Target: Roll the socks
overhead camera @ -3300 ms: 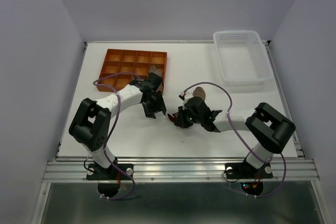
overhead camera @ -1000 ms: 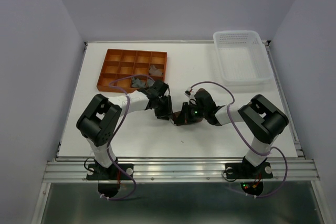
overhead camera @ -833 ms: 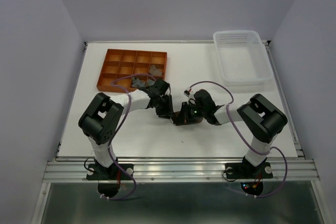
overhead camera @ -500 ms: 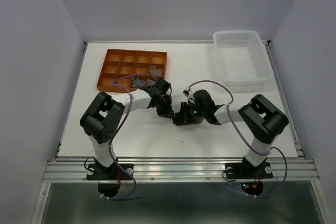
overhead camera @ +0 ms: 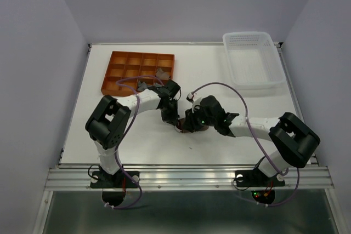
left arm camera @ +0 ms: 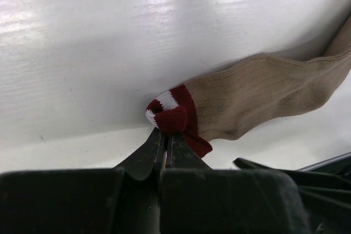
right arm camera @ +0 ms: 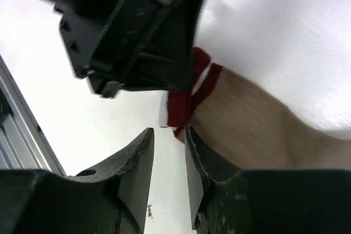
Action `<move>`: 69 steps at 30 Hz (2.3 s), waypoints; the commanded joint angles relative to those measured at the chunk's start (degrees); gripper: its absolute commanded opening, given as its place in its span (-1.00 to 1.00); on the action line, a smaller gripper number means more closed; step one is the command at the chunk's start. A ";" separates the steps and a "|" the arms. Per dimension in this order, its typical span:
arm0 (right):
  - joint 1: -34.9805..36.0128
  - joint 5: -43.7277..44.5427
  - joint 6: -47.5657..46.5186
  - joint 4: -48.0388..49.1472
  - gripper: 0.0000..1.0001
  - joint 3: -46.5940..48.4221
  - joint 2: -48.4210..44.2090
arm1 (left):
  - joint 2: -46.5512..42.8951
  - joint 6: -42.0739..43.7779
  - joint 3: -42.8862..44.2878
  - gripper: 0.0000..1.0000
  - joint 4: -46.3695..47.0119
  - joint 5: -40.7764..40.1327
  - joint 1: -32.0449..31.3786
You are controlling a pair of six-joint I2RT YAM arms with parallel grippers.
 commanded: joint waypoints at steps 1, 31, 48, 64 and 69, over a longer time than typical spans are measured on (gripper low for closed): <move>3.69 5.73 -5.44 1.18 -0.30 -0.42 -1.77 | 0.64 0.16 2.73 -1.00 -5.81 1.30 -0.17; 19.86 29.64 -15.19 2.51 -0.32 5.29 6.05 | 1.35 -2.21 3.17 -1.00 -8.19 4.12 -1.05; 21.45 40.19 -12.74 -2.32 -0.93 4.94 9.13 | -0.05 -2.91 4.13 -0.97 -8.28 3.94 -0.96; 16.27 38.44 3.17 -0.31 -0.99 3.18 4.21 | -6.03 -2.65 2.37 -0.10 4.28 5.79 8.09; 9.68 26.78 10.90 6.53 -0.99 -1.82 0.61 | -6.04 -2.39 2.02 -0.10 8.59 7.36 10.64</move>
